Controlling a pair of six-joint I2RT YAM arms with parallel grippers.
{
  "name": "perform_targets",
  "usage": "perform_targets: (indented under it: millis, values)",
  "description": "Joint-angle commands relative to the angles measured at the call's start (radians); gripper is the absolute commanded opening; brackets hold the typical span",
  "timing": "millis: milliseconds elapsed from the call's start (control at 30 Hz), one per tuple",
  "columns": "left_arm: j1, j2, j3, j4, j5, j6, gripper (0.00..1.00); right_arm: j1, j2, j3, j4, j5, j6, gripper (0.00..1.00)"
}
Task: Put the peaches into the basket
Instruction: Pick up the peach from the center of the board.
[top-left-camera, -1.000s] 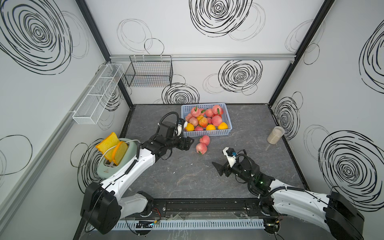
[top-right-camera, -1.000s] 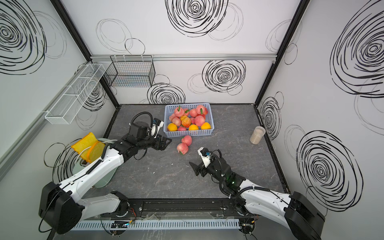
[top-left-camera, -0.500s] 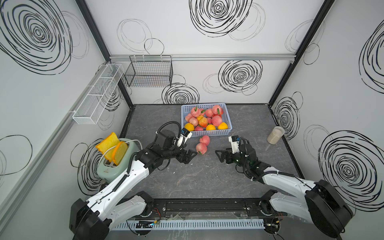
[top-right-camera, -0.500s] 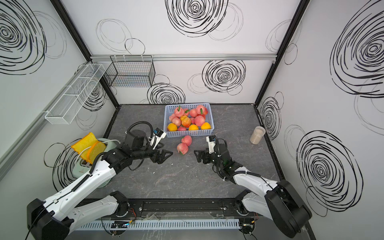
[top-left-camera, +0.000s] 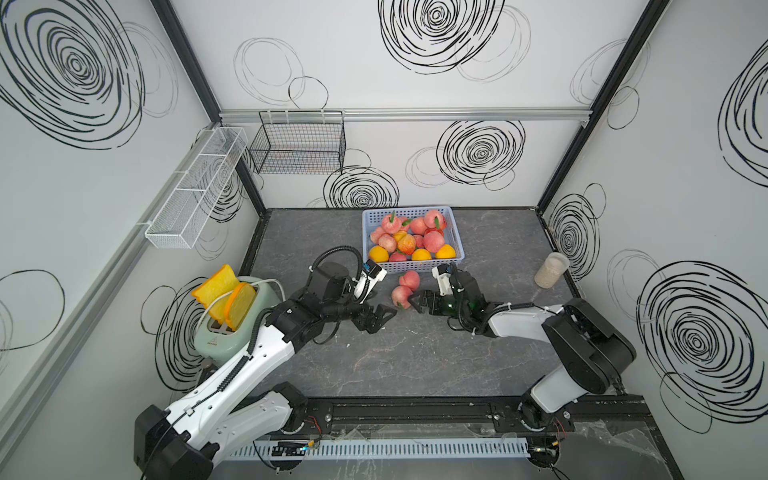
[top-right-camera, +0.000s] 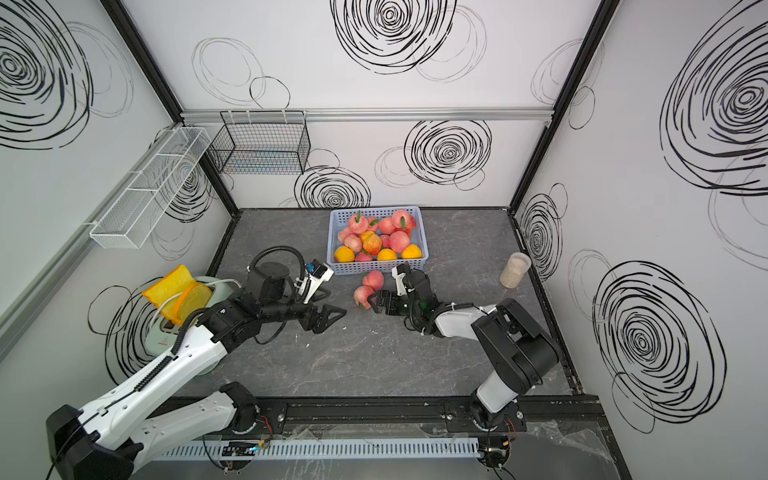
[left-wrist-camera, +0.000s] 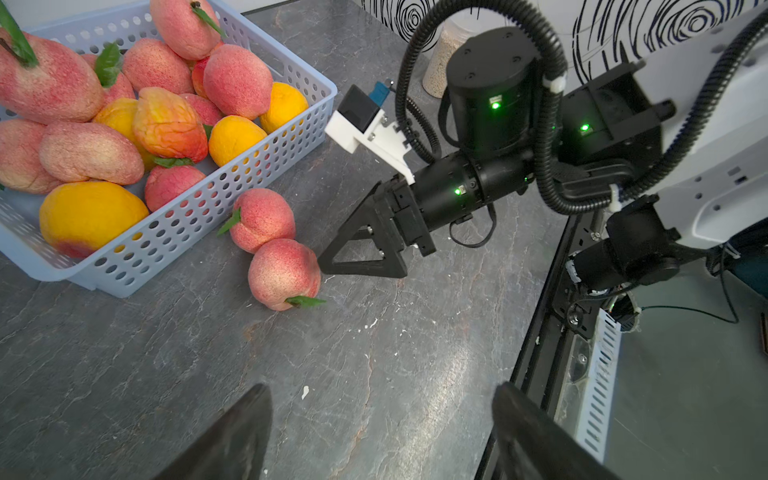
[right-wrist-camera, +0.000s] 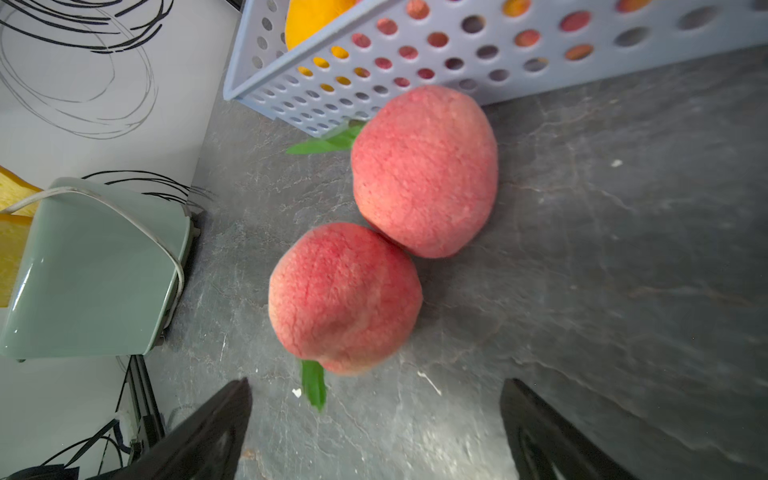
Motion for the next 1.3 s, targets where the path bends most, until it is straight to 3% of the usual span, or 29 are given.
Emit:
perform_targets:
  millis: [0,667,1000,1267]
  values:
    - [0.0,-0.017,-0.003,0.003,0.019,0.03,0.87,0.024,0.051,0.05,0.019,-0.003,0.065,1.0]
    - [0.0,-0.028,-0.009,0.006,0.016,0.029,0.88,0.054,0.224,0.163,0.034,0.05,0.153,1.0]
    - [0.0,-0.024,-0.009,0.006,0.012,0.029,0.88,0.054,0.198,0.122,0.061,0.045,0.166,0.78]
    - [0.0,-0.015,-0.008,0.008,0.012,0.027,0.88,0.056,0.069,0.046,0.031,0.023,0.164,0.73]
